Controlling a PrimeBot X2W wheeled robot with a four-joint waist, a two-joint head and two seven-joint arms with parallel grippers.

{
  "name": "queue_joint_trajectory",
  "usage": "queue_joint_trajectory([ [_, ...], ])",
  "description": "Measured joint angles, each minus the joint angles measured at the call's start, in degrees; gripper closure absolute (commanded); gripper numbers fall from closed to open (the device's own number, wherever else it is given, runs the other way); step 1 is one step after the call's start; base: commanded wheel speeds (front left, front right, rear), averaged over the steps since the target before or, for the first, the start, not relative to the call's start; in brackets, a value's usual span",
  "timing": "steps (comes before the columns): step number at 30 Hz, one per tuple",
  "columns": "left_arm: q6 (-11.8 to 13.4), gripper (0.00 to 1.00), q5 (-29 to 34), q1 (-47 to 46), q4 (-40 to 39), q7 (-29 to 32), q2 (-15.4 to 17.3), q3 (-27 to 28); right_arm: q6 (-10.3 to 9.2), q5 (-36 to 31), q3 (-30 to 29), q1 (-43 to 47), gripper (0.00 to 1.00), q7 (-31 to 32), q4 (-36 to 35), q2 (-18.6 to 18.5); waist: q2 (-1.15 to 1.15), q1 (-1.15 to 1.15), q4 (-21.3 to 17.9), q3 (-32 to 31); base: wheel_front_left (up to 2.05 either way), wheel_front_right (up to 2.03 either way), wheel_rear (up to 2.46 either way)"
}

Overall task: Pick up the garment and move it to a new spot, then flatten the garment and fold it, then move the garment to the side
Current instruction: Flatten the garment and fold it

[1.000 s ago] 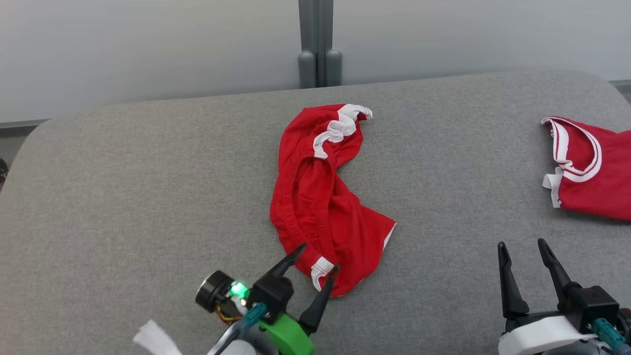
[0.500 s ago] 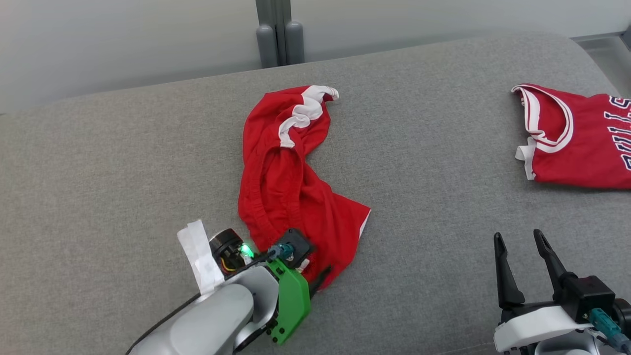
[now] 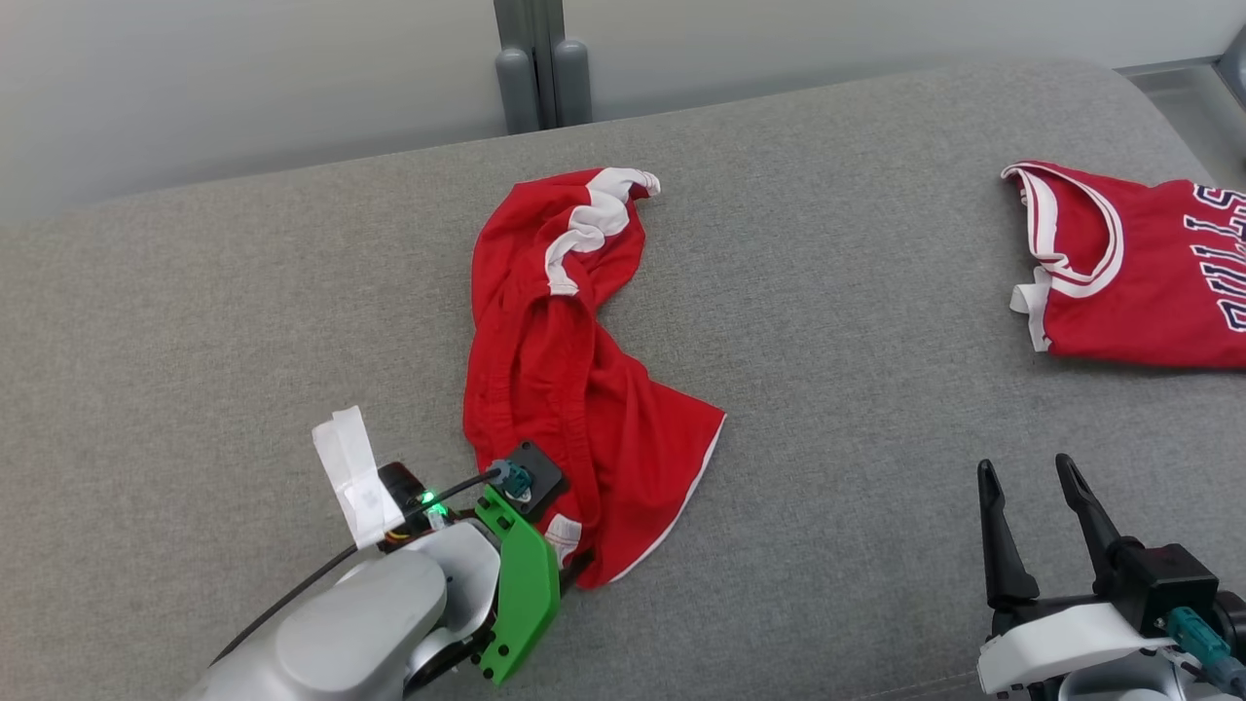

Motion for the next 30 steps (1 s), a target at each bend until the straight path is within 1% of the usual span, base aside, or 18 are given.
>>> queue_joint_trajectory([
  [3,0.00,0.00,-0.48,0.45,-1.18,1.38,1.07,-1.19,0.00,0.18,-0.20,0.09,0.00,0.01,0.09,0.00,0.00,0.00,0.16,-0.16,0.00,0.00,0.00],
  [6,0.00,0.00,0.31,0.41,-2.04,0.66,1.62,-1.61,0.00,0.26,-0.18,0.09,0.00,0.00,0.24,0.00,0.00,0.00,0.16,-0.23,0.00,0.00,0.00],
  [10,0.00,0.00,1.37,-0.58,-2.86,-0.71,1.04,-1.82,0.00,0.34,-0.11,0.07,0.00,0.00,0.25,0.00,0.00,0.00,0.22,-0.40,0.00,0.00,0.00],
  [13,0.01,0.00,1.65,-1.57,-4.09,-0.66,0.15,-2.03,0.00,0.34,-0.04,0.03,0.00,0.00,0.35,0.01,0.00,0.00,0.17,-0.33,0.00,0.00,0.00],
  [18,0.00,0.00,1.85,-1.69,-3.86,1.71,-0.27,-2.36,0.00,0.45,0.37,-0.07,0.00,0.01,0.68,0.00,0.00,0.00,-0.41,-0.29,0.00,0.00,0.00],
  [23,0.00,0.00,0.74,-0.70,-2.90,4.43,0.75,-2.43,0.00,0.91,0.15,-0.21,0.00,0.00,0.79,0.00,0.00,0.00,-1.33,-0.52,0.00,0.00,0.00],
  [24,0.00,0.15,0.26,-0.40,-2.90,5.35,1.01,-2.46,0.00,0.91,0.00,-0.15,0.00,0.01,0.81,0.00,0.00,0.00,-1.41,-0.64,0.00,0.00,0.00],
  [25,0.00,0.24,0.19,-0.08,-3.27,6.34,1.42,-2.46,0.00,0.91,-0.11,0.00,0.00,0.01,0.83,0.00,0.00,0.00,-1.48,-0.74,0.00,0.00,0.00],
  [26,0.00,0.35,0.14,0.19,-3.63,6.75,1.82,-2.46,0.00,0.91,-0.15,0.14,0.00,0.00,0.86,0.00,0.00,0.00,-1.51,-0.81,0.00,0.00,0.00],
  [27,0.01,0.53,-0.23,0.42,-3.91,6.90,2.23,-2.47,0.00,0.91,-0.21,0.31,0.00,0.00,0.90,0.00,0.00,0.00,-1.52,-0.88,0.00,0.00,0.00],
  [28,0.00,0.60,-0.56,0.53,-4.12,7.09,2.60,-2.48,0.00,0.92,-0.27,0.38,0.00,0.00,0.96,0.00,0.00,0.00,-1.49,-1.00,0.00,0.00,0.00],
  [30,0.00,0.85,-1.21,0.69,-4.63,7.47,3.11,-2.46,0.00,0.99,-0.34,0.43,0.00,0.00,0.96,0.00,0.00,0.00,-1.42,-1.13,0.00,0.00,0.00],
])
